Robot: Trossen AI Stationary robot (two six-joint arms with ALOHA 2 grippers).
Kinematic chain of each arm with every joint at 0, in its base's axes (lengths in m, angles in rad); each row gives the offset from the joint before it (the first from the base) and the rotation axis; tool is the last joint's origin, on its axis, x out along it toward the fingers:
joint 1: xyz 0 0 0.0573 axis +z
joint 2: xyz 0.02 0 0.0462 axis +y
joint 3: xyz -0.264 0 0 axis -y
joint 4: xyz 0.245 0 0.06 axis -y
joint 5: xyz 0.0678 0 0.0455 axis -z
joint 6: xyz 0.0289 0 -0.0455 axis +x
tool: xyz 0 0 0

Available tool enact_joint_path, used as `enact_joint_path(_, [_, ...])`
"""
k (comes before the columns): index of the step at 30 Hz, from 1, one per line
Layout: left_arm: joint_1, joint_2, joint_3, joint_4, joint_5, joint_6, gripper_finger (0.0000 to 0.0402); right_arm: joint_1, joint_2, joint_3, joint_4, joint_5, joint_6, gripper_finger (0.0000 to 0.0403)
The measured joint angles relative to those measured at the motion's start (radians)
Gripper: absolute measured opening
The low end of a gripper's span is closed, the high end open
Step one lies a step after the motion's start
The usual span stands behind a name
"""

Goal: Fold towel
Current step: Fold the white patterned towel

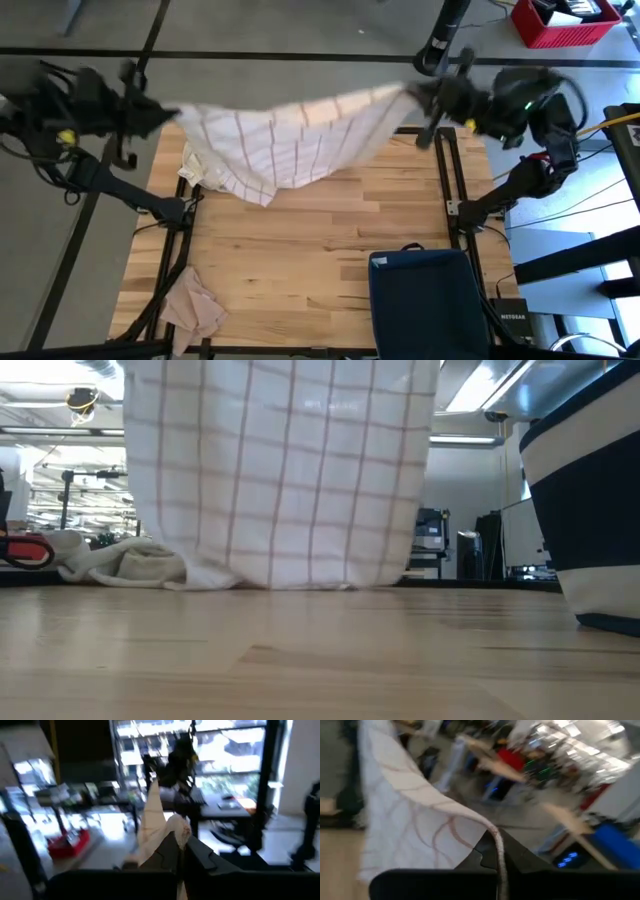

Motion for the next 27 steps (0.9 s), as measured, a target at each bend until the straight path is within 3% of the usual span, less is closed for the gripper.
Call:
enact_joint_path(3, [-0.036, 0.012, -0.016, -0.085, 0.029, -0.090, 0.0000, 0.073, 0.024, 0.000, -0.098, 0.003, 0.098, 0.0001])
enact_joint_path(8, [-0.135, 0.021, -0.101, -0.054, 0.047, -0.161, 0.0000, 0.196, 0.055, 0.000, -0.142, 0.021, 0.203, 0.0001])
enact_joint_path(17, [-0.433, 0.080, -0.258, 0.014, 0.042, -0.167, 0.0000, 0.390, 0.154, 0.000, -0.140, 0.021, 0.318, 0.0001])
enact_joint_path(21, [-0.611, 0.082, -0.310, 0.005, -0.070, -0.253, 0.0000, 0.433, 0.224, 0.000, -0.140, 0.019, 0.361, 0.0001])
enact_joint_path(27, [-0.839, 0.082, -0.415, -0.092, -0.246, -0.561, 0.0000, 0.480, 0.332, 0.000, -0.141, 0.010, 0.439, 0.0001])
